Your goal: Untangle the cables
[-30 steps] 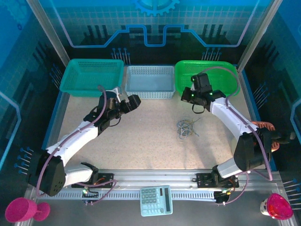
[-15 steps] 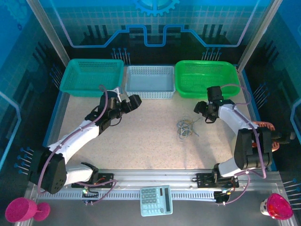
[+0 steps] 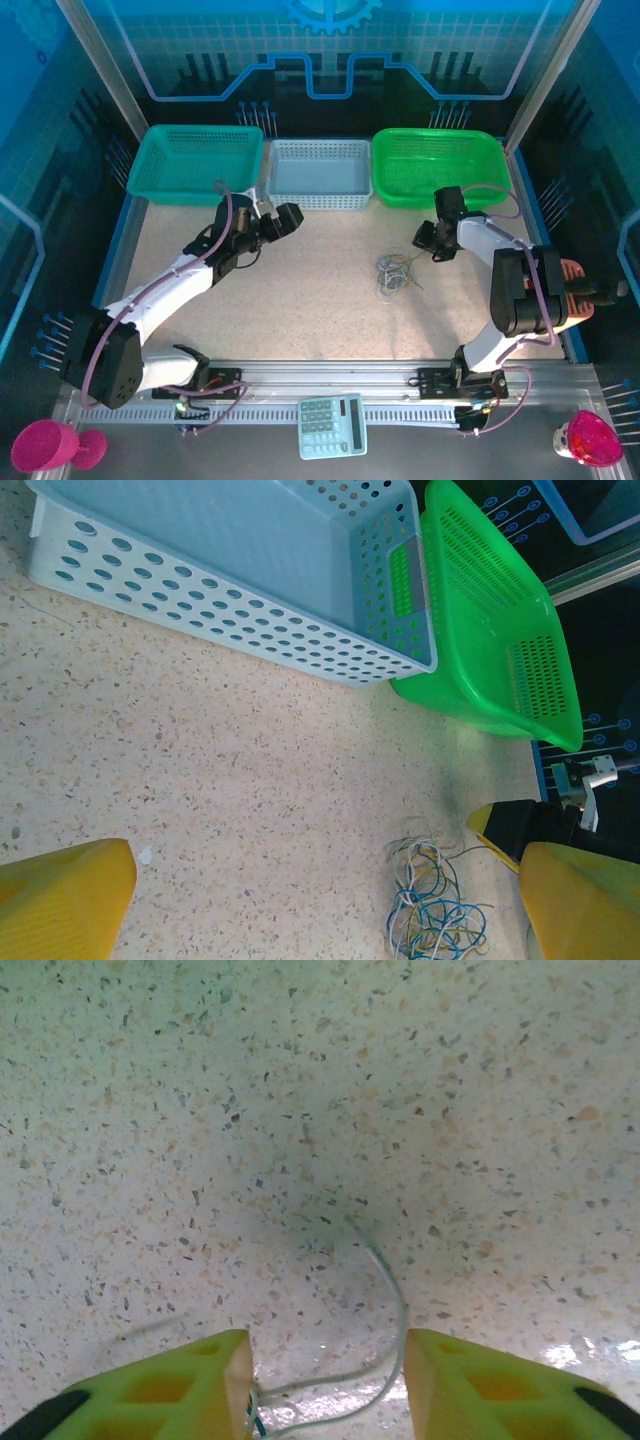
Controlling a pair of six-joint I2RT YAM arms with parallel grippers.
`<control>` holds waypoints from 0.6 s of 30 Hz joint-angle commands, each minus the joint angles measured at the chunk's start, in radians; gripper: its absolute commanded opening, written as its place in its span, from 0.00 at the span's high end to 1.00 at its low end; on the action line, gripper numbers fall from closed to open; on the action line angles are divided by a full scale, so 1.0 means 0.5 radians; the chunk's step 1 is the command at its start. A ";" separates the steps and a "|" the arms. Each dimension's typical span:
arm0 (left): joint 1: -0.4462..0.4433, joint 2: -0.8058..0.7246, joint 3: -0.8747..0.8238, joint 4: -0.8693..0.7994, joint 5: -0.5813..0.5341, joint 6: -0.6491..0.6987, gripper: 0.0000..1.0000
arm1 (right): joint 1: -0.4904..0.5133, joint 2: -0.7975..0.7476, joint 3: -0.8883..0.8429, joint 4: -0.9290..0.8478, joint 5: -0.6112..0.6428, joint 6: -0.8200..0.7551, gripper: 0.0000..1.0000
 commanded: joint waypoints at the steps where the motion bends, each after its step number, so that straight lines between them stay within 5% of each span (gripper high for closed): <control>1: -0.018 0.030 0.033 0.037 0.028 -0.020 0.01 | -0.013 0.044 -0.011 0.028 -0.023 -0.006 0.60; 7: -0.020 0.034 0.034 0.046 0.024 -0.027 0.01 | -0.013 0.068 -0.014 0.036 -0.028 -0.016 0.72; 12: -0.026 0.034 0.034 0.047 0.028 -0.026 0.01 | -0.012 -0.002 -0.028 0.042 -0.074 -0.031 1.00; 18: -0.029 0.041 0.034 0.054 0.035 -0.017 0.01 | 0.049 -0.208 0.032 0.017 -0.161 -0.043 1.00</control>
